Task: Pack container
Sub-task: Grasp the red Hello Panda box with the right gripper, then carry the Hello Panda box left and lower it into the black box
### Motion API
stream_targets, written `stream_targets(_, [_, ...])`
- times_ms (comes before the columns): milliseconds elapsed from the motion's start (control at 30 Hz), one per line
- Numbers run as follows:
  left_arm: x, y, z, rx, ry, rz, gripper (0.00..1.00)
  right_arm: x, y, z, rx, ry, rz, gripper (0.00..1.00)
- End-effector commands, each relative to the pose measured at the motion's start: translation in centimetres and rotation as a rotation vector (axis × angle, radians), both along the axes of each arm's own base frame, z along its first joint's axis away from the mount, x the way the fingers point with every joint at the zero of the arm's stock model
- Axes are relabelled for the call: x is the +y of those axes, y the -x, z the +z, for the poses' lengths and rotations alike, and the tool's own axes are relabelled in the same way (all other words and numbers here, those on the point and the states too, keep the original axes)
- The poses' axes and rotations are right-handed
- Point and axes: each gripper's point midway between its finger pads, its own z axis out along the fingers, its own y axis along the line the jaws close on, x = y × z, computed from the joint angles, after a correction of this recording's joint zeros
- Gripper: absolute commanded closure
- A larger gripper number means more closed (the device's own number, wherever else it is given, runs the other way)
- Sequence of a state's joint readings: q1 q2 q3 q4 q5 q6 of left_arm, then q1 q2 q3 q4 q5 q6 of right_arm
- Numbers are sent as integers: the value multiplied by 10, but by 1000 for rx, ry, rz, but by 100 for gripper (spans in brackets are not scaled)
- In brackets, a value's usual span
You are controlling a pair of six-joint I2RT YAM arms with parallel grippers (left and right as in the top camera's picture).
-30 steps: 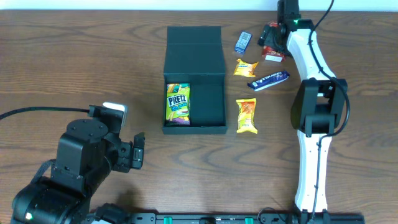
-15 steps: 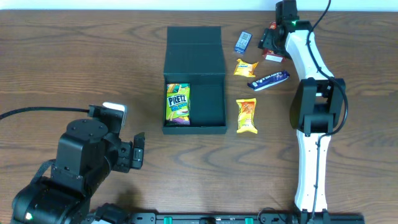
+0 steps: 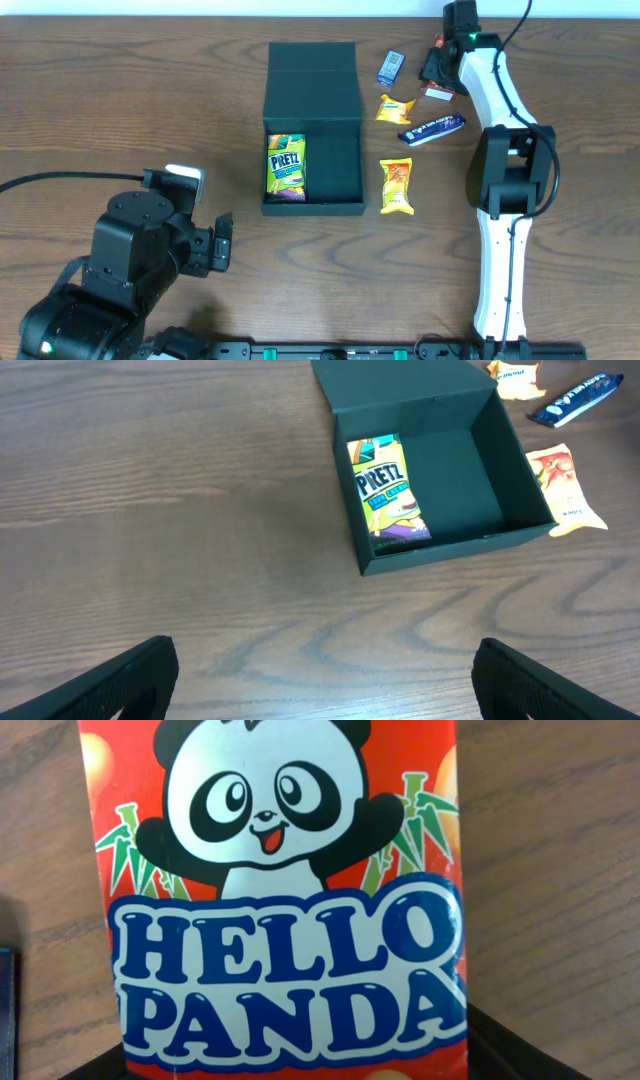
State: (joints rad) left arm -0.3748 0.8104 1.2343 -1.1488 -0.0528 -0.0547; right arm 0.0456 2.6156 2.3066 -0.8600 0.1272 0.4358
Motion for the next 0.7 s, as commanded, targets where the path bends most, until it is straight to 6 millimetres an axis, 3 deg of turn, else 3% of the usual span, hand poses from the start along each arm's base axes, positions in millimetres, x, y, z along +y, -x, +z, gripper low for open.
stream_targets(0, [2, 0, -2, 4, -6, 11, 5, 5, 4, 1, 13, 0, 15, 32])
stream_targets(167, [2, 0, -2, 4, -6, 11, 5, 5, -1, 36, -43, -3, 15, 33])
stream_targets(433, [2, 0, -2, 4, -6, 11, 5, 11, 1, 107, -140, -9, 26, 35])
stream_targets(667, [2, 0, -2, 4, -6, 11, 5, 47, 19, 154, -170, -46, 95, 37])
